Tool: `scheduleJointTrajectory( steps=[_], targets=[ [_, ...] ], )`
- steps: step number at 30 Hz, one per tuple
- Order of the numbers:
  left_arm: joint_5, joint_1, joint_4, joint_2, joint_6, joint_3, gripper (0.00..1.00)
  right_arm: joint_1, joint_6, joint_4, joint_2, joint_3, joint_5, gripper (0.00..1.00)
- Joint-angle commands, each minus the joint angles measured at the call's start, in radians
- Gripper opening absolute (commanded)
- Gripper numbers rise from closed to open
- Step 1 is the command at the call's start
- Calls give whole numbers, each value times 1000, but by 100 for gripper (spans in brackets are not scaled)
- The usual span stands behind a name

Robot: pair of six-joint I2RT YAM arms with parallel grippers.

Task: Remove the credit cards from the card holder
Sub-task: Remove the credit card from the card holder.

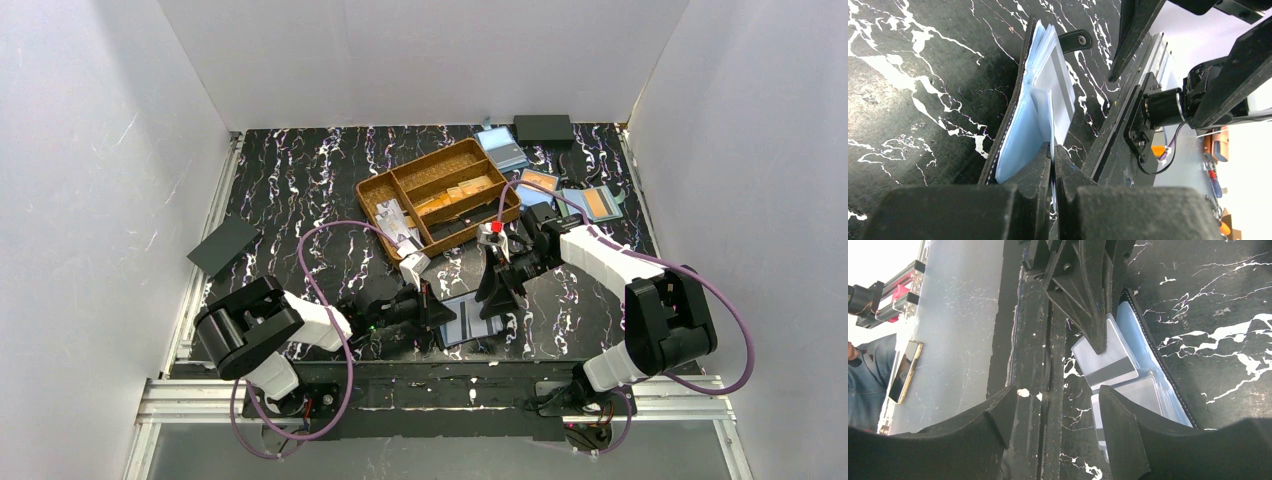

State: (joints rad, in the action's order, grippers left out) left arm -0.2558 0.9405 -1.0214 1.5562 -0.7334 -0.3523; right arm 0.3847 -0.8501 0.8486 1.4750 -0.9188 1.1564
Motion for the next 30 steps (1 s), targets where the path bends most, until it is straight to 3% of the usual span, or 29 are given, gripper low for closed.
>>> scheduleJointTrajectory(
  steps=[1, 8, 15, 30],
  targets=[
    [-54, -2, 11, -67, 101, -8, 0, 3, -84, 52, 4, -6, 51, 69],
    [-88, -2, 11, -134, 172, 6, 0, 20, -115, 36, 17, 26, 65, 68],
    [-87, 6, 3, -158, 178, 21, 0, 22, -259, 81, 2, 55, 83, 69],
    [-64, 42, -99, -164, 142, 32, 0, 21, -172, 20, 31, 64, 82, 67]
  ],
)
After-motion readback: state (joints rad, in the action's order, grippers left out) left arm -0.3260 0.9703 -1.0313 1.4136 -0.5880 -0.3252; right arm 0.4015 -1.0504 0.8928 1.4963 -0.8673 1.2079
